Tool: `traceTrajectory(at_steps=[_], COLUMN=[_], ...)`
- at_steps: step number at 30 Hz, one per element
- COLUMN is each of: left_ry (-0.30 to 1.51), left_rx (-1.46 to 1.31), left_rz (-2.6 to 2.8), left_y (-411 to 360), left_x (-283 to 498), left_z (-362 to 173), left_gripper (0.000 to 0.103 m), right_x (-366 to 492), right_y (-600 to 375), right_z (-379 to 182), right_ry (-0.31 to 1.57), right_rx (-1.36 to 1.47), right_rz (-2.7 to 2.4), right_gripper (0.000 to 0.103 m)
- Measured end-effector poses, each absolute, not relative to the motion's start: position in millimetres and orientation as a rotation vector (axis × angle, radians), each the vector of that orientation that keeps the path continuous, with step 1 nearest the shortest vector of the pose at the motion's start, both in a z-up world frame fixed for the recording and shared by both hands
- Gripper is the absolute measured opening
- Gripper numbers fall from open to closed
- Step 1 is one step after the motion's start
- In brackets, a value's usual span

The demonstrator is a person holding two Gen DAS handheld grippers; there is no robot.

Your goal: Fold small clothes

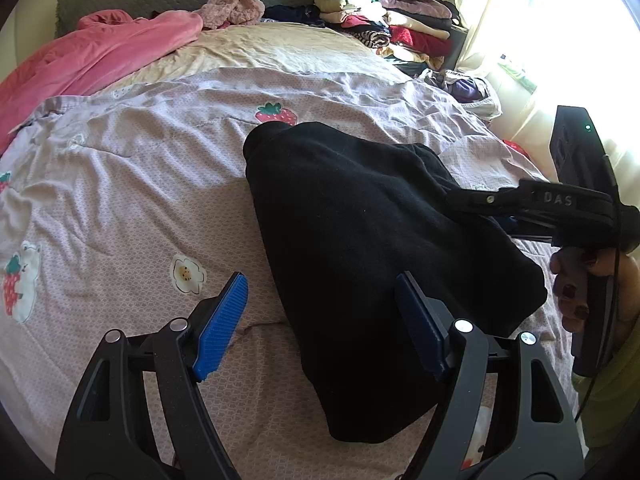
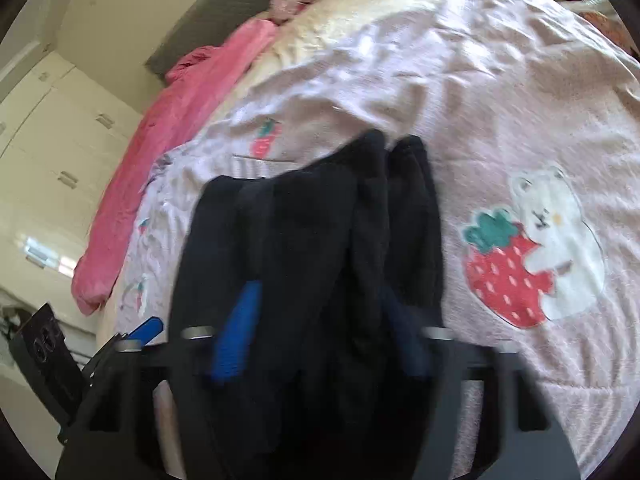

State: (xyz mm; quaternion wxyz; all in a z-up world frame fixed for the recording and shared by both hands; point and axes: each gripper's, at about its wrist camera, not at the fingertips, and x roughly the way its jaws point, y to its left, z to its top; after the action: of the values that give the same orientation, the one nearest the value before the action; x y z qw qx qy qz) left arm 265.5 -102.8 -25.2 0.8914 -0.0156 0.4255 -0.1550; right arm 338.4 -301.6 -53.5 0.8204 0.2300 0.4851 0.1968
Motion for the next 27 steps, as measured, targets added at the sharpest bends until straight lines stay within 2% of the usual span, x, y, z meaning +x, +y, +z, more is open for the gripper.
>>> traceTrajectory(at_steps=[3, 8, 13, 17, 18, 22, 24, 27], left_ry=[0.880, 0.871, 0.911, 0.942, 0.942, 0.935, 0.929, 0.924], left_rx=[-0.035, -0.038, -0.003, -0.009, -0.011, -0.004, 0.004, 0.000], left_rz=[-0.332, -0.397, -0.407, -0.404, -0.403, -0.403, -0.408, -0.411], left_y=[-103.7, -118.2, -134.1, -133.0, -132.2, -131.2, -131.1, -130.8], left_x=[264.6, 258.0, 258.9, 259.8, 259.6, 257.9, 256.5, 254.0], left_z=[-22.8, -10.9, -23.7, -38.0, -38.6, -36.5, -34.6, -33.4], left_gripper=[0.068, 0.068, 0.068, 0.070, 0.070, 0.070, 0.070, 0.070], right_x=[330.8, 314.7, 325.5, 320.7, 319.4, 299.8, 284.6, 271.2], right_y=[-295.9, -301.6, -316.5, -323.2, -324.3, -328.1, -328.3, -324.6], right_z=[-36.4, 2.5, -33.3, -53.6, -53.5, -39.4, -27.1, -14.7], right_ry=[0.971, 0.848, 0.956, 0.967, 0.965, 0.933, 0.900, 0.870], right_rx=[0.415, 0.264, 0.266, 0.320, 0.328, 0.329, 0.304, 0.279], right_rz=[0.447, 0.428, 0.359, 0.353, 0.351, 0.357, 0.358, 0.371], right_gripper=[0.016, 0.015, 0.017, 0.026, 0.033, 0.035, 0.042, 0.046])
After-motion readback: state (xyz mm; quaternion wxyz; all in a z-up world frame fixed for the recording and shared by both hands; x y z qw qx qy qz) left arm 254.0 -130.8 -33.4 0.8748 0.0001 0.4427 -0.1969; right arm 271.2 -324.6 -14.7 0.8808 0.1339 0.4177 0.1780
